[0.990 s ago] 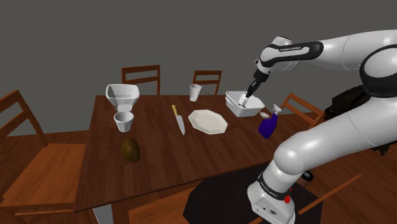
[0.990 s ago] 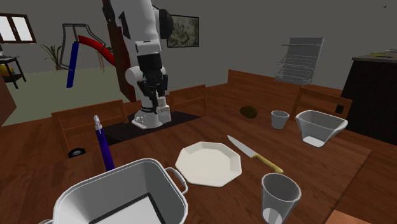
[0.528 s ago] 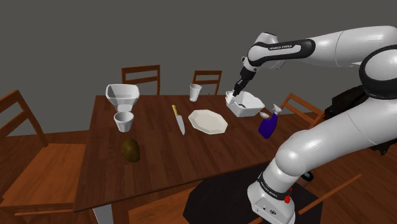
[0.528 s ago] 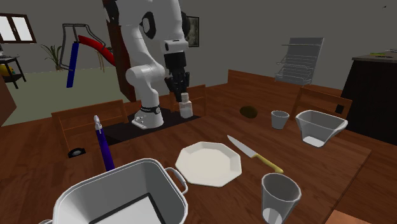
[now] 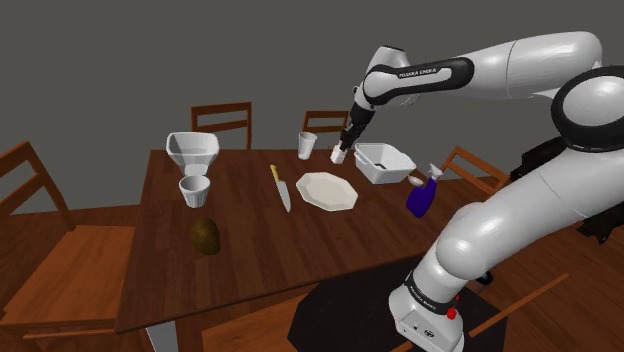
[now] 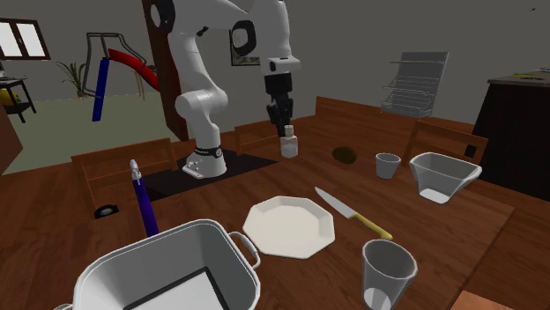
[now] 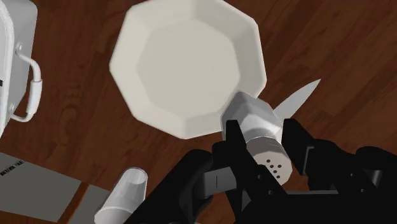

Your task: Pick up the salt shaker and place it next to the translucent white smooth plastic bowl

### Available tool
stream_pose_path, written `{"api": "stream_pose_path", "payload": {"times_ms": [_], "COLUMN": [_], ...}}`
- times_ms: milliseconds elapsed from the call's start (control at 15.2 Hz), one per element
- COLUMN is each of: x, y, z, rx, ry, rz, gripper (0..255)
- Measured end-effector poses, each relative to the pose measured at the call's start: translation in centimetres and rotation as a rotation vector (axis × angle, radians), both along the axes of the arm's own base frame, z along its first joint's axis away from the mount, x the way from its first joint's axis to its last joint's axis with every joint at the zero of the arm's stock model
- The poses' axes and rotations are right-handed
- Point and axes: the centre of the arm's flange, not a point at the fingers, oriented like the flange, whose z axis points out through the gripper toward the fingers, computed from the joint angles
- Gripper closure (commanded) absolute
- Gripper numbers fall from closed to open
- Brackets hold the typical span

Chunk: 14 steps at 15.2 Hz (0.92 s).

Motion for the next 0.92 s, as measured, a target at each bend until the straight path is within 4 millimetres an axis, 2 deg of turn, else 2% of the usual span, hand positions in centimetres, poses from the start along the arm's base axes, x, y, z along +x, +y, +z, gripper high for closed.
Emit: {"api": "stream_pose_path", "payload": {"times_ms": [198,528,924], "x": [2.1,5.9,10.5], "y": [3.1,8.6,15.0], "z": [0.7,0.1,0.4], "rx": [0.0,0.0,0.0], "ry": [0.0,0.0,0.0], "rz": [0.0,0.0,0.0], "gripper": [255,255,255]}}
